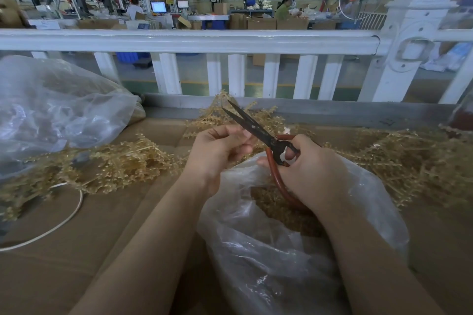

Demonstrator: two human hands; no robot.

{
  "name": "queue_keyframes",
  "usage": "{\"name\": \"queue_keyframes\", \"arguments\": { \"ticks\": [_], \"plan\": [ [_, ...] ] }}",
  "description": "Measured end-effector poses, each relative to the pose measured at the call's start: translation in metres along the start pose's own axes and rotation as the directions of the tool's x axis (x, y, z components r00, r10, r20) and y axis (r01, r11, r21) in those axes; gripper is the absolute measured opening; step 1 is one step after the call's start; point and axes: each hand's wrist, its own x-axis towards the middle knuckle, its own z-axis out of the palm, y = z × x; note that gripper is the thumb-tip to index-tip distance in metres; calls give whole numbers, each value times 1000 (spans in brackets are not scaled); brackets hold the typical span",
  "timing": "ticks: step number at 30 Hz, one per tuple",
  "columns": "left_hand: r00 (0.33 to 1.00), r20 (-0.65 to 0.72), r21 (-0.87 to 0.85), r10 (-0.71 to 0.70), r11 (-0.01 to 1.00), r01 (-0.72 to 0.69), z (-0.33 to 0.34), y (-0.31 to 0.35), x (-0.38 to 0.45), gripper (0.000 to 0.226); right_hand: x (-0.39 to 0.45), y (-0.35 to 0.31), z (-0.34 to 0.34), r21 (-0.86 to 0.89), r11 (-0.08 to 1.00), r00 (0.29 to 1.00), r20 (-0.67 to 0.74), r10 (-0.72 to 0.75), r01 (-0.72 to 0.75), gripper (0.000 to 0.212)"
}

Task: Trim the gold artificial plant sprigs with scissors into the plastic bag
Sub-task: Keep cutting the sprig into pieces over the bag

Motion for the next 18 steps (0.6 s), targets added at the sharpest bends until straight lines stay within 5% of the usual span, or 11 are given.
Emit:
{"name": "queue_keyframes", "arguments": {
  "ticks": [3,8,13,18],
  "plan": [
    [995,-92,288,-34,956,60,-5,-6,3,6,6,3,1,-69,995,994,75,80,-75,46],
    [994,-93,773,54,633,38,-10,-18,4,28,10,7,2,-116,985,962,228,149,-125,42],
    [992,-38,930,123,368,-10,-3,-29,3,29,12,5,-3,-85,989,935,324,144,-122,36],
    [990,-17,966,138,259,-20,1,-37,2,32,11,-1,-8,-142,987,894,428,134,-80,29]
  ]
}}
